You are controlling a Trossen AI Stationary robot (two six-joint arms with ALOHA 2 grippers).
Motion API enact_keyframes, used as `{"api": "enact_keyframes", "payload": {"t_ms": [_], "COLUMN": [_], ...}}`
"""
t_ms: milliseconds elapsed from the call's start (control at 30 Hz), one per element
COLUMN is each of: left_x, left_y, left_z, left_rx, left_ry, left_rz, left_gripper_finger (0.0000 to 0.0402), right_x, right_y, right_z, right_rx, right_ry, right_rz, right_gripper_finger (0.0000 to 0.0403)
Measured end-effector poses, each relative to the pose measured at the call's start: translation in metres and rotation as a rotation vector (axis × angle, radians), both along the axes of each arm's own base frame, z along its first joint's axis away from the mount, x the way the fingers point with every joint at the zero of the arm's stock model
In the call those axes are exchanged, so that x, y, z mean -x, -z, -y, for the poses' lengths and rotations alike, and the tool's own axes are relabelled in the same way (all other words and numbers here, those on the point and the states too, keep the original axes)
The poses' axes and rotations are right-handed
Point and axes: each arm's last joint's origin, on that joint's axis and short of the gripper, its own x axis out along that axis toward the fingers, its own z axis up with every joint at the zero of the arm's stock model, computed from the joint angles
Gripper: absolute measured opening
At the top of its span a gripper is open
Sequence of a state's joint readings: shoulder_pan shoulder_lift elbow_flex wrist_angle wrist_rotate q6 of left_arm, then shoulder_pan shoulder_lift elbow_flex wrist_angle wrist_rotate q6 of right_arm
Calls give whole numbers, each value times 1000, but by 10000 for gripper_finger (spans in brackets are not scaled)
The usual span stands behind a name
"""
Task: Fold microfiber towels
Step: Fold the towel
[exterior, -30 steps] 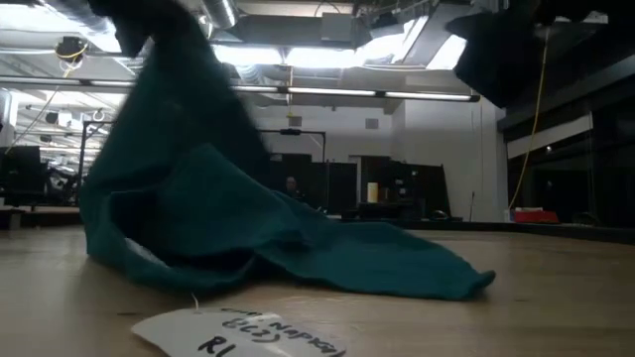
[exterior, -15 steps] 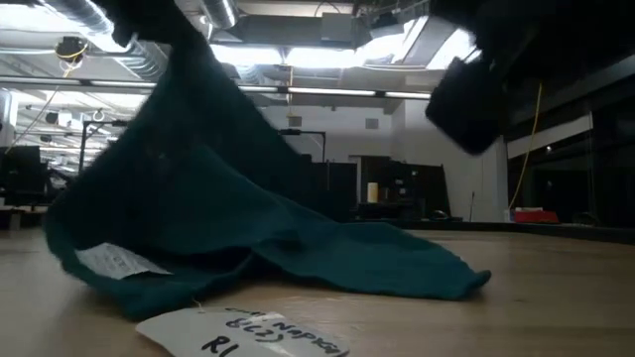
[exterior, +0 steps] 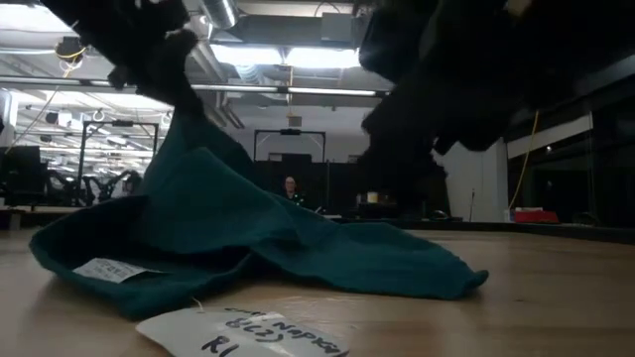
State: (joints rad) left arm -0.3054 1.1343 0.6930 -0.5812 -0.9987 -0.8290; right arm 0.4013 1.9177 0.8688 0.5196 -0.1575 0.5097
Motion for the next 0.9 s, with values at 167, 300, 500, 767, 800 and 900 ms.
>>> {"api": "enact_keyframes", "payload": {"t_ms": [167, 300, 500, 767, 800, 900], "left_x": [10, 16, 19, 36, 39, 46], "left_y": [6, 5, 4, 2, 2, 0], "left_z": [-10, -17, -22, -26, -27, -28], "left_rx": [-14, -20, -29, -55, -56, -57], "left_ry": [-141, -196, -200, -197, -196, -207], "left_rz": [-13, -10, -64, -186, -208, -232], "left_gripper_finger": [12, 25, 34, 16, 14, 13], "right_x": [-1, 0, 2, 33, 40, 55], "right_y": [12, 27, 32, 30, 28, 22], "right_z": [6, 6, 4, -39, -47, -65], "right_rx": [7, 7, -19, -103, -109, -120], "right_ry": [46, 52, 33, -103, -108, -90], "right_rz": [-72, -131, -197, -395, -416, -445], "right_gripper_finger": [222, 226, 230, 218, 217, 214]}}
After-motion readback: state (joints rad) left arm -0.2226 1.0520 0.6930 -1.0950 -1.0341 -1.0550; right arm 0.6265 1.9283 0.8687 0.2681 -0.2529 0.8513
